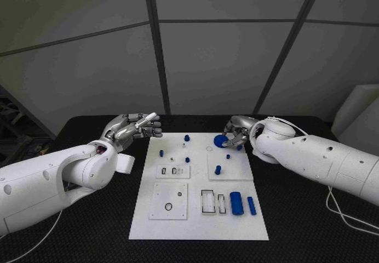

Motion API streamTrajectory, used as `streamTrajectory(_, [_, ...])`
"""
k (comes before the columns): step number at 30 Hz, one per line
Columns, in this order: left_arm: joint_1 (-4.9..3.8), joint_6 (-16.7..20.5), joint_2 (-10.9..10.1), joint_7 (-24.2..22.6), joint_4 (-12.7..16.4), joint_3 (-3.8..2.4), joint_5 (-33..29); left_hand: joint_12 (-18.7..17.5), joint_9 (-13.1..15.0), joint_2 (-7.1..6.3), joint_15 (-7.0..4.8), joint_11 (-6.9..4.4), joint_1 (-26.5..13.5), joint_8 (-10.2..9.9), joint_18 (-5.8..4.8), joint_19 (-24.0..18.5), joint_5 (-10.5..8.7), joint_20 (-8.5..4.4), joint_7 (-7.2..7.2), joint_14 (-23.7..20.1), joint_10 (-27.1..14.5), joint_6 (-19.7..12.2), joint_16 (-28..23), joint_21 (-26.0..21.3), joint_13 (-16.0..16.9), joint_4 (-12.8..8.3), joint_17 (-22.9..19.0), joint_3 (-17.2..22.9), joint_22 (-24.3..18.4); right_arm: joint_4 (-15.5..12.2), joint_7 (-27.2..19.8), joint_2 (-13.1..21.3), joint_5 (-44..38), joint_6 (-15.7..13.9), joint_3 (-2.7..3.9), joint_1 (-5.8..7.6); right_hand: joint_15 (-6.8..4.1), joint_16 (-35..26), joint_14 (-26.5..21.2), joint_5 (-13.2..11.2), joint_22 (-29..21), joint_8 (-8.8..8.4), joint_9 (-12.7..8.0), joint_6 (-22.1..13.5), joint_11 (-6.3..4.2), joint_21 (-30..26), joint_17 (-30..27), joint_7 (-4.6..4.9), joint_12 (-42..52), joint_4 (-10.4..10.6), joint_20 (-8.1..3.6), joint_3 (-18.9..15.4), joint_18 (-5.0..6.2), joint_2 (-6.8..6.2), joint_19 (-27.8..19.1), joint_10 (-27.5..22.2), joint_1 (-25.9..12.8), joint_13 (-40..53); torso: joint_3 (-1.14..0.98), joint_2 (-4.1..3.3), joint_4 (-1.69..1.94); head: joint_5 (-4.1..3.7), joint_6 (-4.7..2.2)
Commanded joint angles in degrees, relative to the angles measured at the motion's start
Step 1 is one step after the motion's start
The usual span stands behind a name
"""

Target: Assemble the parts on the task board

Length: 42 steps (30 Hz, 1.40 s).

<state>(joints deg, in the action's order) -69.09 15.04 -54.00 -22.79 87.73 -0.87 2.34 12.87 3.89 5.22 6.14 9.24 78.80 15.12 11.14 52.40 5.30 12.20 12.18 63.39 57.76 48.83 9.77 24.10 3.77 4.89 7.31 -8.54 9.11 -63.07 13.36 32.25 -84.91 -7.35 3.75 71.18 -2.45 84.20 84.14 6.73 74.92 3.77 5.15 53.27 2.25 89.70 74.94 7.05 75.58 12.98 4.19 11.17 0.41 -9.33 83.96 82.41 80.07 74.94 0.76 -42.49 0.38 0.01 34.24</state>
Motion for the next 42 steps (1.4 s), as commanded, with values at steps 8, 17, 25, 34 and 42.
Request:
streamTrajectory(8, [-0.11,-0.5,0.2,-0.4,0.0,-0.07,0.3,-0.1,-0.1,0.49,0.43,-0.08,-0.1,-0.2,-0.74,0.0,-0.40,0.38,0.09,-0.1,0.3,0.4,-0.2,-0.2,-0.1,-0.4,0.0,-0.1,-0.1,0.3,0.1,-0.4,-0.8,0.6,0.00,-0.13,-0.12,0.4,3.3,0.3,15.1,1.81,1.3,5.1,-0.53,0.3,2.1,-0.60,2.2,-1.7,-0.17,1.2,-0.41,2.63,6.0,1.4,0.4,4.0,-0.02,0.01,-0.02,0.23,0.23])
streamTrajectory(17, [-0.11,-0.5,0.1,-0.3,-0.2,-0.07,0.3,-0.1,-0.1,0.49,0.43,-0.08,-0.1,-0.2,-0.74,0.0,-0.40,0.38,0.09,-0.1,0.3,0.4,-0.2,-0.2,-0.1,-0.4,0.0,-0.1,-0.1,-0.1,0.7,0.0,-1.0,-1.0,0.00,-0.22,-0.44,0.5,3.3,0.5,15.1,2.06,1.9,6.8,-1.00,0.3,2.3,-1.13,3.5,-2.5,-0.51,1.2,-0.41,3.02,6.0,2.1,-0.5,5.3,-0.04,-0.01,0.00,0.18,0.25])
streamTrajectory(25, [-0.11,-0.6,0.1,-0.2,-0.3,-0.07,0.3,-0.1,-0.1,0.49,0.43,-0.08,-0.1,-0.2,-0.74,0.0,-0.40,0.38,0.09,-0.1,0.3,0.4,-0.2,-0.2,-0.1,-0.4,0.0,-0.1,-0.1,-1.2,0.8,0.6,-1.5,-3.6,0.00,-0.29,-0.74,0.5,3.3,0.9,15.1,2.21,2.4,7.9,-1.37,0.3,2.5,-1.51,4.8,-3.5,-0.80,1.5,-0.41,3.41,6.0,2.8,-0.5,6.4,-0.08,0.01,-0.04,0.27,0.17])
streamTrajectory(34, [-0.11,-0.6,0.1,0.0,-0.3,-0.07,0.3,-0.4,-0.1,0.49,0.48,0.00,-0.2,-0.4,-0.75,0.0,-0.48,0.41,0.18,-0.1,0.2,0.2,-0.4,-0.3,-0.1,-0.6,0.0,-0.3,-0.2,-1.5,1.1,1.0,-2.0,-2.8,0.00,-0.31,-0.41,0.4,3.3,0.9,15.1,0.32,2.3,5.5,-0.92,0.3,2.3,-0.88,3.3,-4.2,-0.67,0.9,-0.41,2.08,6.0,1.9,-1.6,5.3,-0.09,-0.02,-0.03,0.18,0.07])
streamTrajectory(42, [-0.11,-0.7,0.1,0.1,-0.4,-0.07,0.3,-0.4,-0.1,0.49,0.48,0.00,-0.2,-0.4,-0.75,0.0,-0.48,0.41,0.18,-0.1,0.2,0.2,-0.4,-0.3,-0.1,-0.6,0.0,-0.3,-0.2,-1.4,1.2,0.8,-2.0,-2.3,0.00,-0.31,0.52,0.4,3.3,0.0,15.1,-0.34,1.2,-1.1,0.17,0.3,2.4,0.31,-0.2,-3.5,0.19,-0.2,-0.41,-0.07,6.0,-0.1,-3.3,2.6,-0.07,-0.03,-0.02,0.12,0.08])
